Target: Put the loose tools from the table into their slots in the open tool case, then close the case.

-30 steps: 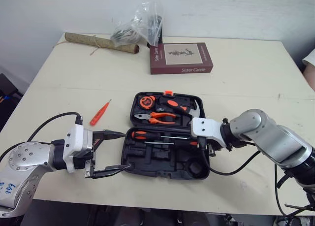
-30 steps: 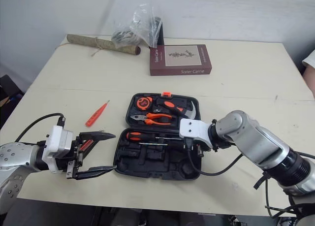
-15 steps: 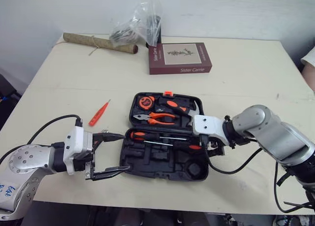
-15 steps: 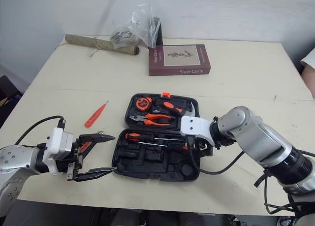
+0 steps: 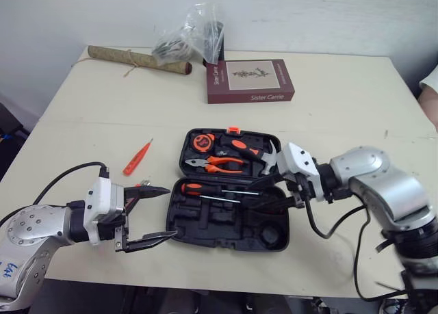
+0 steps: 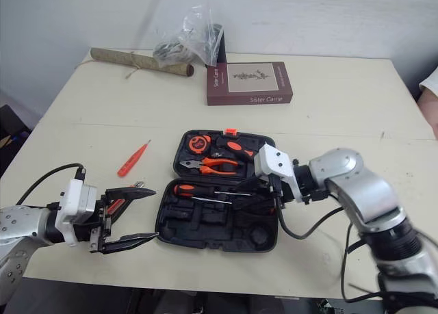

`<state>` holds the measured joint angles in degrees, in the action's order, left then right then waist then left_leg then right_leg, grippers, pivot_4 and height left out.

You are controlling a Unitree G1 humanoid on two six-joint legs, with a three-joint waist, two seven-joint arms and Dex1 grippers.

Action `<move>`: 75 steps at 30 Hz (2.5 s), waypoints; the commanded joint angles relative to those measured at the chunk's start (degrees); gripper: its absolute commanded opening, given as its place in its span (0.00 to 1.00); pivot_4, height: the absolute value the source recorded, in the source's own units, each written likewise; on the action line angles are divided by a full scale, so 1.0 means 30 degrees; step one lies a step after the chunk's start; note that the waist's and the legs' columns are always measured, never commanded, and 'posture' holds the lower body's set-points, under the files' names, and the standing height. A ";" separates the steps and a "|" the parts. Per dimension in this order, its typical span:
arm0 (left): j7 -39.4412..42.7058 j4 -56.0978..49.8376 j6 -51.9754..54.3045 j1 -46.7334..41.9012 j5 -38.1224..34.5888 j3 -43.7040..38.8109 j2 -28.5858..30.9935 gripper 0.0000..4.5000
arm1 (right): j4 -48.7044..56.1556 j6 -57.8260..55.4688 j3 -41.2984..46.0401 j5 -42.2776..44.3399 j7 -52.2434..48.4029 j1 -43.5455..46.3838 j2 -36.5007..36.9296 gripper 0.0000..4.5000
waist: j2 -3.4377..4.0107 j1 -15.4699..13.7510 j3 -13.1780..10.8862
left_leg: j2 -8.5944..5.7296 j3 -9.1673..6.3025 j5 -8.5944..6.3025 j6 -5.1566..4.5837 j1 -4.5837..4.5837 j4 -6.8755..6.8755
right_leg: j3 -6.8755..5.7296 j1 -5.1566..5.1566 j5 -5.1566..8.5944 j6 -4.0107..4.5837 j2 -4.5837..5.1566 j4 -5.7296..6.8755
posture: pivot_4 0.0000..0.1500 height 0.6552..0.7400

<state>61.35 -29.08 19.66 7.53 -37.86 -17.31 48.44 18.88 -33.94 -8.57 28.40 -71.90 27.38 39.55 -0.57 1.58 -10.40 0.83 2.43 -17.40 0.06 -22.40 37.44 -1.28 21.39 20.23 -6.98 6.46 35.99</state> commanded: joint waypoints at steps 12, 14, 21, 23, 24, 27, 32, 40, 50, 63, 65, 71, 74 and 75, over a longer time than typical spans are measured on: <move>0.0406 0.0103 -0.0264 -0.0616 0.0101 -0.0217 0.0276 1.00 | -0.6648 0.9291 -0.2873 -0.6424 0.1753 -0.2806 -0.1701 0.02 | -0.0040 0.0052 0.0027 | 0.0003 0.0071 0.0009 -0.0004 0.0066 -0.0001 | -0.0028 -0.0004 -0.0005 -0.0009 -0.0014 0.0028 | 1.00 1.00; 0.0411 0.0104 -0.0240 -0.0589 0.0090 -0.0338 0.0308 1.00 | -0.7318 1.0361 -0.3345 -0.7194 0.1676 -0.3239 -0.1413 0.02 | -0.0062 0.0042 0.0043 | 0.0005 0.0074 0.0008 -0.0007 0.0120 0.0000 | -0.0029 -0.0065 -0.0005 -0.0009 -0.0011 0.0022 | 1.00 1.00; 0.0448 0.0134 -0.0286 -0.0330 0.0147 -0.0535 0.0412 1.00 | -0.7635 1.0406 -0.3786 -0.8145 0.2842 -0.3609 -0.1677 0.02 | -0.0169 0.0048 0.0171 | 0.0028 -0.0041 -0.0112 0.0028 0.0505 -0.0088 | -0.0002 -0.0524 0.0012 0.0021 0.0018 -0.0165 | 1.00 1.00; 0.0430 0.0180 -0.0344 -0.0252 0.0228 -0.0586 0.0424 1.00 | -0.7191 1.0198 -0.2980 -0.6921 0.3177 -0.3428 -0.2140 0.02 | -0.0194 0.0054 0.0186 | 0.0041 -0.0057 -0.0130 0.0053 0.0594 -0.0106 | -0.0008 -0.0613 0.0024 0.0044 0.0022 -0.0188 | 1.00 1.00; 0.0411 0.0244 -0.0433 -0.0180 0.0296 -0.0656 0.0395 1.00 | -0.6766 1.0165 -0.2449 -0.6106 0.3051 -0.3410 -0.2210 0.02 | -0.0191 0.0076 0.0184 | 0.0048 -0.0059 -0.0149 0.0061 0.0627 -0.0116 | -0.0009 -0.0644 0.0033 0.0061 0.0023 -0.0193 | 1.00 1.00; 0.0452 0.0722 -0.0543 0.0255 0.0210 -0.1559 0.0357 1.00 | -0.5097 0.9150 -0.0382 -0.3373 0.2441 -0.3506 -0.1594 0.02 | -0.0077 0.0055 0.0112 | 0.0053 -0.0059 -0.0153 0.0070 0.0615 -0.0118 | -0.0008 -0.0629 0.0038 0.0070 0.0023 -0.0191 | 1.00 1.00; 0.0955 0.1498 0.0231 0.2730 -0.0755 -0.5715 0.0373 1.00 | -0.3086 0.6446 0.3554 -0.0426 0.2043 -0.4232 0.1050 0.15 | 0.0006 -0.0027 0.0061 | 0.0037 -0.0073 -0.0133 0.0043 0.0296 -0.0093 | -0.0027 -0.0325 0.0034 0.0062 0.0036 -0.0155 | 1.00 1.00; 0.0796 0.9990 -0.3778 0.5066 0.1983 -1.2336 0.0108 1.00 | -0.8420 1.1644 1.2583 -0.0479 -0.0646 -0.9393 0.4851 0.99 | -0.0006 -0.0103 0.0035 | 0.0039 -0.0005 -0.0163 -0.0024 0.0266 -0.0112 | -0.0351 -0.0352 0.0039 0.0064 0.0022 -0.0287 | 1.00 1.00; -0.0969 2.0911 -0.9338 0.5612 0.4011 -1.4556 0.1341 1.00 | -1.9695 1.9059 1.8257 -0.2386 0.0237 -1.5356 0.6039 0.99 | -0.0027 0.0075 0.0032 | 0.0041 0.0165 -0.0341 -0.0111 0.0398 -0.0154 | -0.0257 -0.0354 0.0013 0.0024 0.0139 -0.0286 | 1.00 1.00; -0.4145 1.2020 -0.1599 0.2276 0.1631 -1.0067 0.0967 1.00 | -1.0192 1.6971 1.5459 0.2422 -0.0021 -1.2419 0.1862 0.99 | 0.0038 0.0458 0.0049 | 0.0104 0.0179 -0.0294 0.0020 0.0413 -0.0142 | -0.0071 -0.0296 -0.0025 0.0097 0.0117 -0.0150 | 1.00 1.00; -0.5240 0.9458 0.1209 0.1008 0.0814 -0.8628 0.1365 1.00 | -0.7306 1.5353 1.4563 0.3334 0.0870 -1.2080 0.1279 0.99 | 0.0080 0.0416 0.0026 | 0.0101 0.0178 -0.0277 0.0019 0.0401 -0.0144 | -0.0073 -0.0291 -0.0026 0.0093 0.0113 -0.0151 | 1.00 1.00; -0.9372 0.6698 0.7680 -0.3905 0.1227 -0.3623 0.1757 1.00 | -0.3761 1.4560 1.2189 0.3151 0.2482 -1.0415 -0.0252 0.99 | 0.0078 0.0006 0.0025 | 0.0101 0.0183 -0.0172 0.0051 0.0383 -0.0143 | -0.0092 -0.0276 -0.0029 0.0085 0.0062 -0.0141 | 1.00 1.00; -1.1109 0.7633 0.8185 -0.6658 0.2602 -0.1097 0.0497 1.00 | -0.2753 1.4509 1.1173 0.2938 0.3235 -0.9855 -0.1154 0.99 | 0.0074 -0.0048 0.0023 | 0.0093 0.0198 -0.0163 0.0042 0.0382 -0.0127 | -0.0096 -0.0276 -0.0036 0.0070 0.0039 -0.0119 | 1.00 1.00; -1.1208 0.8139 0.8252 -0.7269 0.3072 -0.0306 0.0272 1.00 | -0.2533 1.4597 1.0821 0.2771 0.3147 -0.9925 -0.1329 0.99 | 0.0065 -0.0078 0.0021 | 0.0092 0.0197 -0.0161 0.0040 0.0380 -0.0119 | -0.0099 -0.0276 -0.0037 0.0068 0.0038 -0.0112 | 1.00 1.00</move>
<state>29.58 -6.03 44.17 -12.76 -31.29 -20.61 49.34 8.48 9.36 24.51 36.80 -62.97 -2.33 35.93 -0.38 1.34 -10.34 1.09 3.04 -17.83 0.18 -21.26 37.12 -1.59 20.56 20.11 -6.82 6.54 35.70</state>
